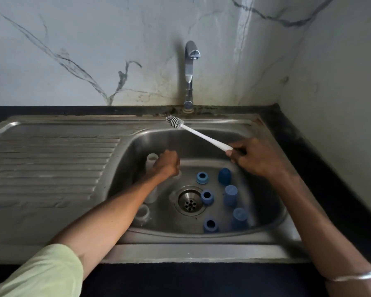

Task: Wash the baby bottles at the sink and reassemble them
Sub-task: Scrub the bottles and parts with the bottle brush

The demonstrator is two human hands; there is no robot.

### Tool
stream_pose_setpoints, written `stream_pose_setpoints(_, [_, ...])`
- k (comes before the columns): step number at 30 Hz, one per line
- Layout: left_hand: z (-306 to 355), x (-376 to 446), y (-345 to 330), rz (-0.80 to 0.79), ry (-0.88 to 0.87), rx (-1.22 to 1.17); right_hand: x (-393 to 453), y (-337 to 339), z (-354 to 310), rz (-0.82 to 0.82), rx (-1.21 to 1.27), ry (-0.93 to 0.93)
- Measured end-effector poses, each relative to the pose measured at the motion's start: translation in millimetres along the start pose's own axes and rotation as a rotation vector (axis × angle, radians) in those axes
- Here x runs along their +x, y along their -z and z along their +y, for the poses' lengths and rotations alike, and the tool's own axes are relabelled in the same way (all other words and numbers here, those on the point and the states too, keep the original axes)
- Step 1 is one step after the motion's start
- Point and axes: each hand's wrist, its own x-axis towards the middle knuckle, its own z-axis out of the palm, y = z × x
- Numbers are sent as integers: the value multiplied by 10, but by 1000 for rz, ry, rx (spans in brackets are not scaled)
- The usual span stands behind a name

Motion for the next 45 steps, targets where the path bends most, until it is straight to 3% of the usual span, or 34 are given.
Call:
stream_pose_setpoints(8, [62,150,-236,-108,-65,253,71,-74,50,-20,10,5])
stream_pose_setpoints(19, [28,114,-219,-160,-64,198,31,-48,44,-40,24,-13])
stream_pose_setpoints(25, [245,196,-321,-70,-161,108,-12,79,156,-9,-1,-52])
stream_pose_setpoints(34, [331,286,-624,-267,-323,105,52,46,131,-2,40,-10])
stream_pose_setpoints(38, [314,290,-607,-202,-320,68,71,39,173,10,21,-24])
stream_pose_setpoints(45, [319,250,115,72,-78,-406,58,103,236,32,57,-34])
